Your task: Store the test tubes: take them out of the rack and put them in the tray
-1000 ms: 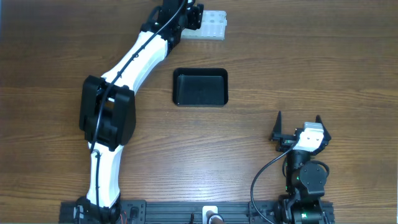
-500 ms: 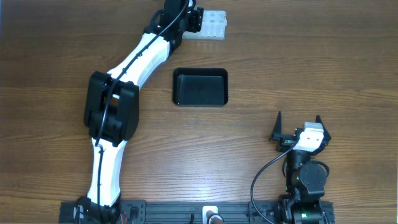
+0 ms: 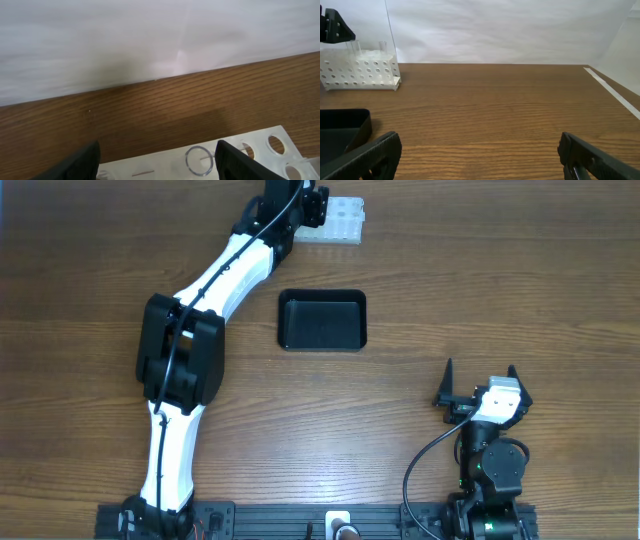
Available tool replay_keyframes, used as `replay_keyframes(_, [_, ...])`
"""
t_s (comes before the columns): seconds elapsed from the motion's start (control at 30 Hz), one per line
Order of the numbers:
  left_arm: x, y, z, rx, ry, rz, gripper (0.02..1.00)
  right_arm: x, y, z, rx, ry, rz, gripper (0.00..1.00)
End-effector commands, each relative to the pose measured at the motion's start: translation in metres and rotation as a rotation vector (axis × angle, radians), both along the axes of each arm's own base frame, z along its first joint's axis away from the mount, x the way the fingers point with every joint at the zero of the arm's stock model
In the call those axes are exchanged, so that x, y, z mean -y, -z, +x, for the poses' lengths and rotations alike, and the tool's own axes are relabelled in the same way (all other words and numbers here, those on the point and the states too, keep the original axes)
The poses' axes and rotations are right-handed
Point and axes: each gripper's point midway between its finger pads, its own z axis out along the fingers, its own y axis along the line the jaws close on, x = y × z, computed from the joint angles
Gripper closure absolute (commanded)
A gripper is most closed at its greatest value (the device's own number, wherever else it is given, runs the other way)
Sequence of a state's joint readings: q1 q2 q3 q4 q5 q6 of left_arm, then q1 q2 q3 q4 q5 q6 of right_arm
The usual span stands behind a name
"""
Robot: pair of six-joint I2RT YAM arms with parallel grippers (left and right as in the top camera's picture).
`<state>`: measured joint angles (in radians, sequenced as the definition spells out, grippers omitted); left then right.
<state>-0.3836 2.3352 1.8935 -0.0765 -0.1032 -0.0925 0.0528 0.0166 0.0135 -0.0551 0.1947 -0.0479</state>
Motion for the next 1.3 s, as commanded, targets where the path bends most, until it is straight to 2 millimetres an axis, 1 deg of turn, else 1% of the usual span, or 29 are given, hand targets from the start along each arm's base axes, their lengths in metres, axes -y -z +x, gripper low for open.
replay_keyframes(0.03, [0.0, 0.02, 0.004, -0.014, 0.018, 0.013, 0.288, 0.004, 0.003, 0.0, -0.001, 0.019, 0.008, 0.009])
replay_keyframes(0.23, [0.006, 0.027, 0.009, -0.012, 0.044, 0.014, 0.31, 0.004, 0.003, 0.0, -0.001, 0.019, 0.008, 0.007])
replay_keyframes(0.37, [0.008, 0.025, 0.011, -0.005, 0.048, 0.009, 0.325, 0.004, 0.002, 0.0, 0.0, 0.019, 0.008, 0.007])
replay_keyframes(0.47, [0.009, 0.022, 0.013, 0.006, 0.048, 0.006, 0.356, 0.004, 0.003, 0.0, -0.001, 0.019, 0.008, 0.009])
replay_keyframes(0.6, [0.009, 0.021, 0.013, 0.01, 0.048, 0.004, 0.441, 0.004, 0.003, 0.0, -0.001, 0.019, 0.008, 0.009])
replay_keyframes(0.67, [0.009, 0.021, 0.013, 0.009, 0.048, 0.004, 0.496, 0.004, 0.003, 0.0, -0.001, 0.019, 0.008, 0.009])
replay_keyframes(0.77, [0.01, 0.021, 0.013, 0.011, 0.052, 0.001, 0.608, 0.004, 0.002, 0.0, 0.0, 0.019, 0.008, 0.009])
replay_keyframes(0.83, [0.012, 0.02, 0.013, 0.013, 0.065, -0.007, 0.656, 0.004, 0.003, 0.0, -0.001, 0.019, 0.008, 0.009])
replay_keyframes(1.3, [0.016, 0.02, 0.011, 0.008, 0.087, -0.019, 0.84, 0.004, 0.003, 0.0, -0.001, 0.019, 0.008, 0.007])
